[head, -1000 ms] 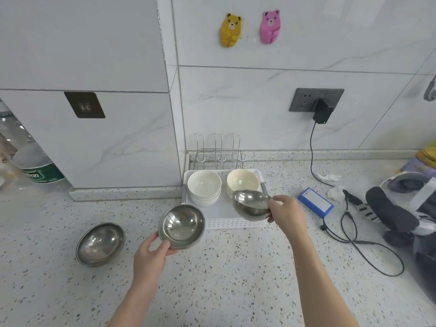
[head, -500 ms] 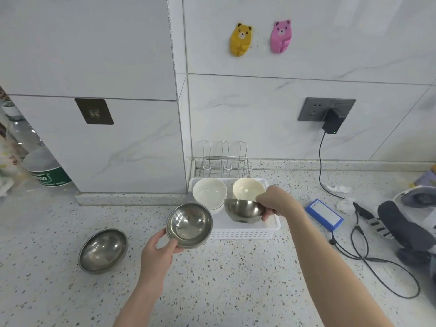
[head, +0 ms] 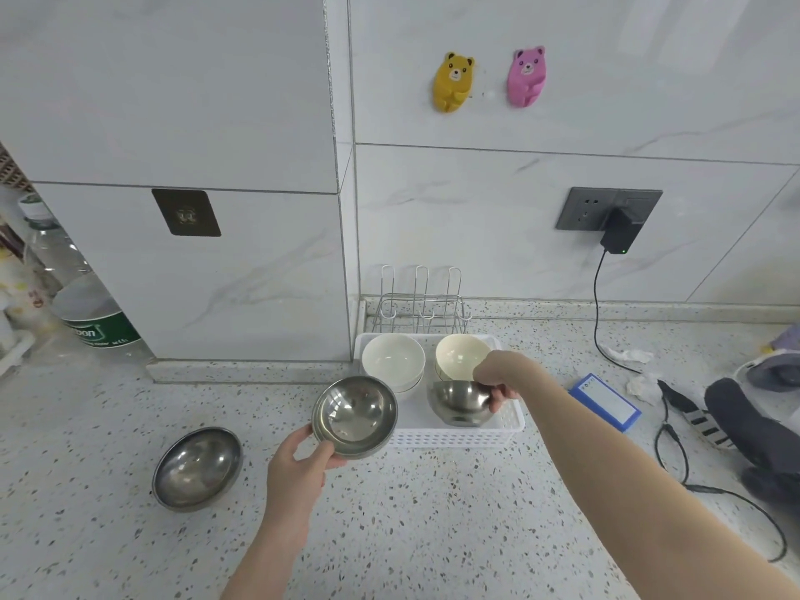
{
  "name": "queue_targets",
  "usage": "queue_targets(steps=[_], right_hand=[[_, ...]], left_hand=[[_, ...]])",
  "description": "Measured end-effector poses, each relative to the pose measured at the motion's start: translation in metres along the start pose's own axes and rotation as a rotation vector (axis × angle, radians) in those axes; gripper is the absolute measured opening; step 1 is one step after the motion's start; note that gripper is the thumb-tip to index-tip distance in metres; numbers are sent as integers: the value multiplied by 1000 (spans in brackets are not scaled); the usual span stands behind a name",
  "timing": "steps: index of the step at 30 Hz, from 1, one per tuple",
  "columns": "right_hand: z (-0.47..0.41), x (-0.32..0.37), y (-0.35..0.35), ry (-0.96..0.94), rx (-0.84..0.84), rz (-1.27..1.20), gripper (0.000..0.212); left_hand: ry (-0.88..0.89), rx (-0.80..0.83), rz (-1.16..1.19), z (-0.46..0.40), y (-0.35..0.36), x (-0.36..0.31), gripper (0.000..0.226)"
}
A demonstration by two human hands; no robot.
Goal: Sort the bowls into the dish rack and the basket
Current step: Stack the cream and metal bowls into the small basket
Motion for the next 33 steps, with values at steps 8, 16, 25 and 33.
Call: queue_targets(steps=[8,16,25,33], right_hand=[[-19,-5,6,-98,-268,-39,17],[-30,-21,13,-177,-324,-251,49],[5,-12,1,-406,-675,-93,31],[45,8,60,-944,31,-302,51]], left_hand=[[-16,21,-2,1,4,2,37],[-24,39,-3,-4,10,0,33],[-53,76,-24,-20,18,-8,23],[-207,282,-101,-38,34,-19,19]])
Point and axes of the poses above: each hand's wrist, its own z-axis away from the middle knuckle, its own y-axis out of the palm, x = y × z, the point moved 6 cm from there along -z, towards the middle knuckle, and after that the axes turned 14 degrees about y, right-handed, at the moved point
